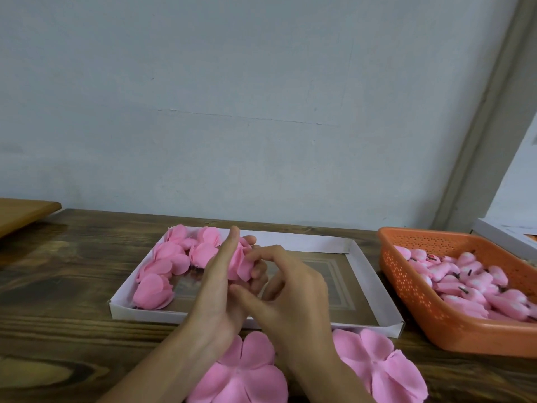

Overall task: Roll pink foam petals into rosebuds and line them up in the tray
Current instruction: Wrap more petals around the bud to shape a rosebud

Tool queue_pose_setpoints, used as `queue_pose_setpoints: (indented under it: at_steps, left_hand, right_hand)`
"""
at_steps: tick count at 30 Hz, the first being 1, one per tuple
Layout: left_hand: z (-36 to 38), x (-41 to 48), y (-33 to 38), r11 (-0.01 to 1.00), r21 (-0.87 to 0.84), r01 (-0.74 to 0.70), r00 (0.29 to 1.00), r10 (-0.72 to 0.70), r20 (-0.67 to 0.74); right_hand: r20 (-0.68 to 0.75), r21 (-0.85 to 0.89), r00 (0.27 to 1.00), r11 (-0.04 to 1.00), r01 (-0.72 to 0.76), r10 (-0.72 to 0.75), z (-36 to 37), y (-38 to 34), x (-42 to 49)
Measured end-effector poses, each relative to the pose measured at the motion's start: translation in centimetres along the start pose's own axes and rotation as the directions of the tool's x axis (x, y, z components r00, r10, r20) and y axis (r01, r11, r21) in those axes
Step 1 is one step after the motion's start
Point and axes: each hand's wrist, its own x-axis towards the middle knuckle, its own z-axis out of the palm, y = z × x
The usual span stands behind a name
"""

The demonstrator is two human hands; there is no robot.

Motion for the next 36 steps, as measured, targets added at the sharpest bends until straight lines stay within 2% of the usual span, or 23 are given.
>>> queue_pose_setpoints:
  at_steps: [2,5,16,20,23,25,28,31,34,36]
  left_hand:
    - [0.0,0.1,-0.1,1.000,0.017,-0.018,0.999,0.017,0.038]
    - [-0.2,0.3,-0.1,0.998,0.040,-0.048,0.994,0.044,0.096]
    - [-0.3,0.0,-0.1,0.994,0.097,-0.054,0.992,0.043,0.119]
    - [0.0,-0.2,-0.1,0.989,0.121,-0.086,0.990,0.071,0.121]
    - [-0.2,-0.1,-0.1,0.985,0.141,-0.095,0.992,0.081,0.102]
    - [-0.2,0.0,0.0,0.987,0.132,-0.095,0.989,0.078,0.126]
    - [-0.4,0.3,0.2,0.985,0.136,-0.106,0.983,0.083,0.165]
    - [-0.8,0.8,0.1,0.990,0.109,-0.090,0.990,0.076,0.122]
    - [-0.7,0.8,-0.1,0.977,0.188,-0.102,0.990,0.081,0.112]
    - [-0.5,0.7,-0.1,0.937,0.321,-0.139,0.987,0.103,0.126]
  right_hand:
    - [-0.055,-0.059,0.998,0.998,0.035,-0.038,0.1,0.0,-0.1]
    - [-0.111,-0.058,0.992,0.997,0.058,-0.064,0.2,0.2,-0.1]
    - [-0.070,0.221,0.989,0.969,-0.111,0.129,-0.1,0.0,-0.2]
    - [-0.136,0.138,0.986,0.987,-0.081,0.100,0.0,-0.1,-0.2]
    - [-0.132,0.060,0.986,0.993,-0.098,0.105,-0.2,0.1,0.0]
    - [-0.057,0.086,0.995,0.993,-0.077,0.082,-0.6,0.2,0.4]
    - [0.126,0.244,0.992,0.968,-0.057,0.026,-1.5,0.5,1.2]
    - [0.123,0.360,0.992,0.933,-0.023,-0.023,-2.3,0.8,1.7]
    - [0.042,0.261,0.992,0.960,0.101,-0.116,-2.8,1.5,1.9]
    - [0.091,0.158,0.974,0.969,0.192,-0.208,-2.9,1.9,1.8]
